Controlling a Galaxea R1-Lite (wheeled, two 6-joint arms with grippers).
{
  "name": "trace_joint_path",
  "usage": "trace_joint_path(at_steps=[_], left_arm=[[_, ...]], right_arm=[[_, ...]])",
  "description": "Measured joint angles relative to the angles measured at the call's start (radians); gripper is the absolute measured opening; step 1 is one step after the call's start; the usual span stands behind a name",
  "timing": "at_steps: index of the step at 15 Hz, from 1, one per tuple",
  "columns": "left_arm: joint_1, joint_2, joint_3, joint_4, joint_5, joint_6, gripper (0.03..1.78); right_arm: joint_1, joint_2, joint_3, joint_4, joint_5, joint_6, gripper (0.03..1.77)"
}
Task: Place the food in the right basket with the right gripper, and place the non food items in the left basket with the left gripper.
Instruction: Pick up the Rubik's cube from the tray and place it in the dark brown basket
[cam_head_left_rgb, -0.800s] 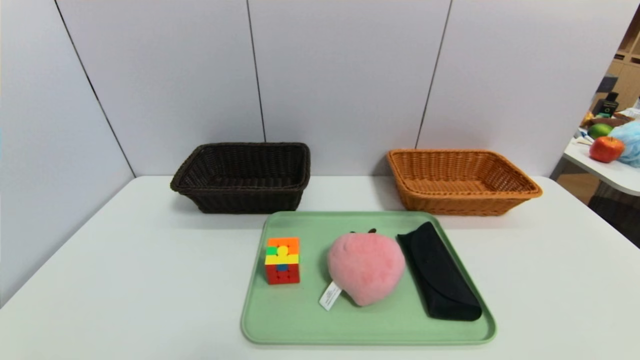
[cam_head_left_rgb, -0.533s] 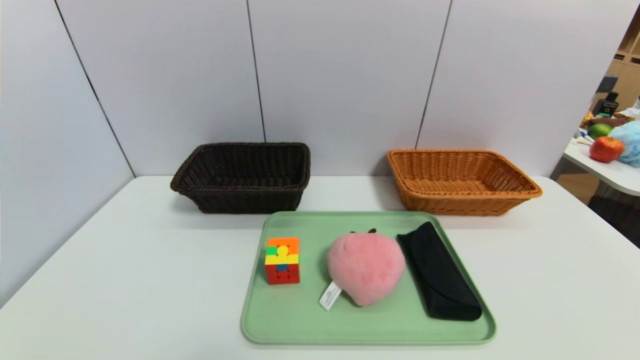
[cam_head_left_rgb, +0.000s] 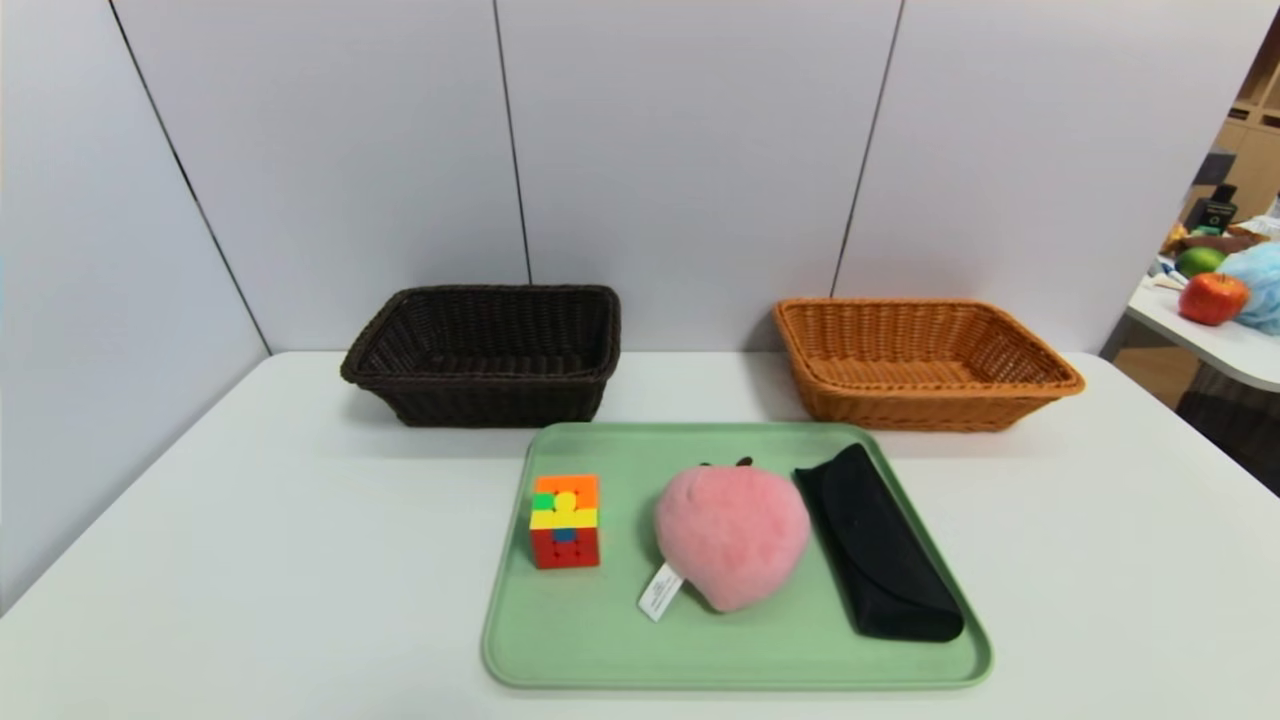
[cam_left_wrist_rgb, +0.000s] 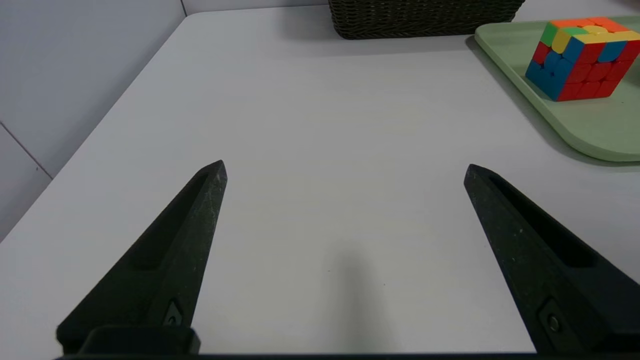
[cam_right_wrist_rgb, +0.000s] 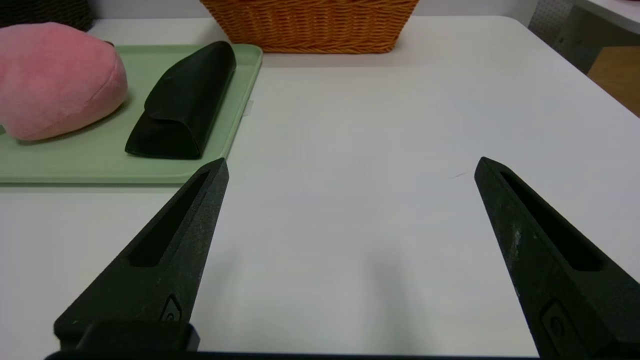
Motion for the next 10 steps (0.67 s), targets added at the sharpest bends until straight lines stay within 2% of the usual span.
trace_joint_path(at_steps=[3, 5, 8, 10], left_arm=[[0.000, 0.000, 0.000, 0.000, -0.002, 0.007, 1.69], [0.000, 0.001, -0.027, 0.019, -0.004, 0.003, 1.69], [0.000, 0.019, -0.143, 0.135, -0.008, -0.007, 1.69], [0.000, 0.078, -0.219, 0.199, -0.013, -0.016, 1.69]], right_arm=[[0.000, 0.000, -0.011, -0.024, -0.001, 0.014, 1.70], [0.000, 0.002, -0.086, 0.013, 0.003, 0.059, 1.70], [0.000, 0.035, -0.242, 0.148, 0.041, 0.079, 1.70], [0.000, 0.100, -0.313, 0.179, 0.049, 0.080, 1.70]])
